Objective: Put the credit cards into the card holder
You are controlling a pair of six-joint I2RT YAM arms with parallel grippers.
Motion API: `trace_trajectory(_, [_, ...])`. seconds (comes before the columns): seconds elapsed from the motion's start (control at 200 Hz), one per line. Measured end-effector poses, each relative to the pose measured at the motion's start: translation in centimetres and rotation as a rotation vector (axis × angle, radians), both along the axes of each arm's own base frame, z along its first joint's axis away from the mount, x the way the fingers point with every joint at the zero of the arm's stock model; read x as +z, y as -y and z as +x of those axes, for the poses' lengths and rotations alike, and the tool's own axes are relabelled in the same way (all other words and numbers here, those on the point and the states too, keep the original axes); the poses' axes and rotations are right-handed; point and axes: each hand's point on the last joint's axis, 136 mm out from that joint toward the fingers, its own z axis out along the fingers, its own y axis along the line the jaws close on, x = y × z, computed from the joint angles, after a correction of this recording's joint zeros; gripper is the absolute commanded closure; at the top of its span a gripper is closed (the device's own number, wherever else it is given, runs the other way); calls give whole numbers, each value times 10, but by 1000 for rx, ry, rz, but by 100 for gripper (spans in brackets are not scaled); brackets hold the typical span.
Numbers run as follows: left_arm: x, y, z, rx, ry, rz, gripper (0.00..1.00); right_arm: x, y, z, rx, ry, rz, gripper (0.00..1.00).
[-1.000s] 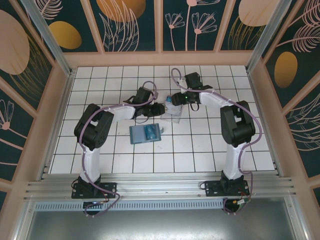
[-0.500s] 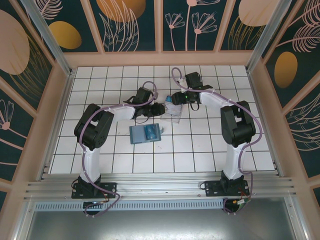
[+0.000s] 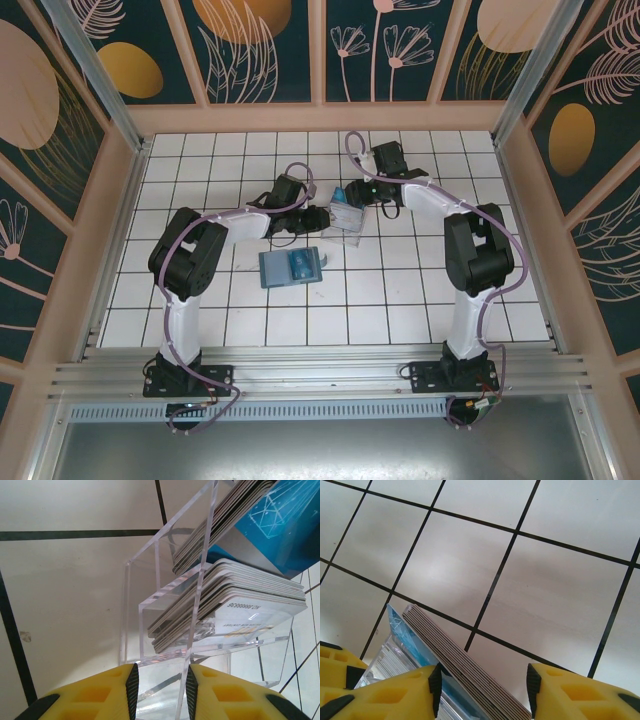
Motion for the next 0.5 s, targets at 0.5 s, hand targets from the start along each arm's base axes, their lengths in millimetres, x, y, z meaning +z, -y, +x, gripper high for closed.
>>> trace_trajectory(0.5, [0, 0, 0, 2, 4, -3, 66, 5, -5, -4, 39, 5, 18, 82])
